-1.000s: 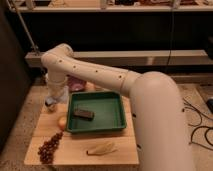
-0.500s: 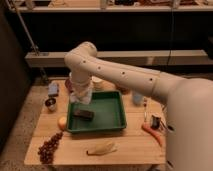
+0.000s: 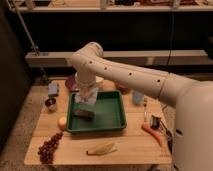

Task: Wipe red bowl with towel

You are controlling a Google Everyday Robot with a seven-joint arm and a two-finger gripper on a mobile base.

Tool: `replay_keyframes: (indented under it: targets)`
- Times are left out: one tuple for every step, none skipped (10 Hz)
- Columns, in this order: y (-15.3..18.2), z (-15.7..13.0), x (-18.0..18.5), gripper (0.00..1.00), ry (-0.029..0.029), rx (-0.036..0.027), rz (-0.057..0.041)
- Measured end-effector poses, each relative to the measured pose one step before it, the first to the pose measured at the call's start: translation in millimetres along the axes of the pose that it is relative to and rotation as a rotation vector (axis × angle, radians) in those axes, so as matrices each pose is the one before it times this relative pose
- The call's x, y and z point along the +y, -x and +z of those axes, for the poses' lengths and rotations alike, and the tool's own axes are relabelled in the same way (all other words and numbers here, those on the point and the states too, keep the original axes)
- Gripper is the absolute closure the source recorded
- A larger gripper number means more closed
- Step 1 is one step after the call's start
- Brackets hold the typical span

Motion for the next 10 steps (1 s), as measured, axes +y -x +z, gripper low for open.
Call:
replay_keyframes:
  targets:
    - [1.22, 0.30, -0.76, 1.00, 0.00020, -0.00062, -0.00193]
    - [-1.70, 0.32, -0.23, 1.00, -0.00054, 0.00448, 0.00560]
    - [-6.64, -0.47, -1.36, 1.00, -0.00435, 0.02086, 0.02111]
    - [-11.54, -0.34, -3.57, 1.00, -0.01114, 0.02232, 0.02303]
    - [-23.25, -1.50, -6.45, 1.00, -0.02329, 0.02532, 0.03416]
    - [-27.96, -0.40, -8.08, 1.00, -0.02417, 0.01736, 0.02764]
    - [-24.81, -0.40, -6.26, 1.00, -0.01659, 0.01391, 0.01998]
    - [-30.70, -0.54, -6.11, 1.00, -0.01841, 0.01212, 0.02812]
    - [-35.98, 0.13, -7.62, 1.00, -0.02115, 0.01157, 0.03620]
    - [-27.16, 1.09, -5.47, 1.00, -0.01320, 0.00828, 0.02949]
